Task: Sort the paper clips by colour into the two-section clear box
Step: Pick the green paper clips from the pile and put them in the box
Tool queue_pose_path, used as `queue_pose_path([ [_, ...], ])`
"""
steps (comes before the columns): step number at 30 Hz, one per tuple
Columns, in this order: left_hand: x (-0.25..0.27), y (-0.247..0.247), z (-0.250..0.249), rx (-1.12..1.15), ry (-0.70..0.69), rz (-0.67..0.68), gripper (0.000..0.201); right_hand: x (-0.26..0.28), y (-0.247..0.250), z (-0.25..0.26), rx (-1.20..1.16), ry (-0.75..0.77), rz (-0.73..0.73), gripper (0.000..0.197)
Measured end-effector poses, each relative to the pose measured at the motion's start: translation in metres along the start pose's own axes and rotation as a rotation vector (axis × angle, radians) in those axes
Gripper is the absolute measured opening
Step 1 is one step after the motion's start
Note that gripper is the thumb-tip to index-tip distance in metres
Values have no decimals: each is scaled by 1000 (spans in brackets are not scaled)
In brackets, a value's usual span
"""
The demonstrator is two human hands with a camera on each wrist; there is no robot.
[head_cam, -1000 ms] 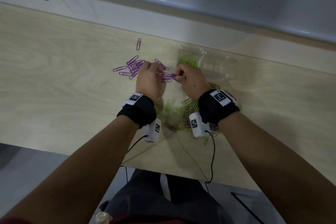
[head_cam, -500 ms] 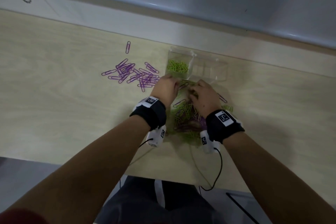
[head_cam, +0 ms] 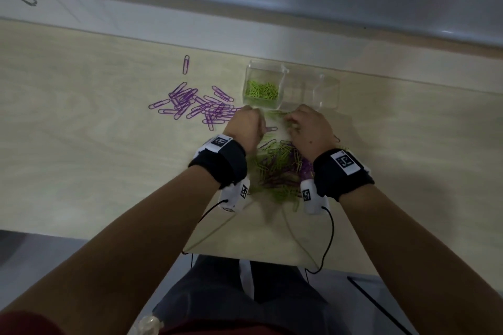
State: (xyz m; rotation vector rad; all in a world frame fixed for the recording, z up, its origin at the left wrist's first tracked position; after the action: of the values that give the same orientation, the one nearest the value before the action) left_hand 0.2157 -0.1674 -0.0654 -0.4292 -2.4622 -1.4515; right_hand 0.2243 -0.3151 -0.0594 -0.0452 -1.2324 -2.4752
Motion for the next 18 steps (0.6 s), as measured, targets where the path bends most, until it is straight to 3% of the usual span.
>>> queue_pose_path([
  [4, 16, 28, 34, 124, 4, -189, 6, -1, -8, 17, -36, 55, 71, 25],
  [8, 30, 39, 85, 65, 60, -259, 5, 20, -21, 27, 3, 166, 226, 25],
  [11, 59, 39, 74, -53, -249, -354, 16, 43, -32, 34, 35, 240, 315, 20],
  [14, 89, 7, 56, -61, -526, -203, 19, 60, -43, 39, 83, 332, 336, 21],
  [18, 102, -40, 55, -177, -620, 2, 20, 61, -49, 36, 212, 281, 346, 40],
])
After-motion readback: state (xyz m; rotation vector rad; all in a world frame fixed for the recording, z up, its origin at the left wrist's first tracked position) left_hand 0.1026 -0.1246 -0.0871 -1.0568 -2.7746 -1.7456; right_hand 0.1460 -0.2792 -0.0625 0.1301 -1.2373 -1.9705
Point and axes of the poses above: each hand's wrist, its own x-axis away from the middle knuckle, its own y-axis out of the back of the hand, z = x × y, the point moved 5 cm from there along -x, towards the middle knuckle, and after that the axes turned 7 degrees about -x, right-handed, at the moved point
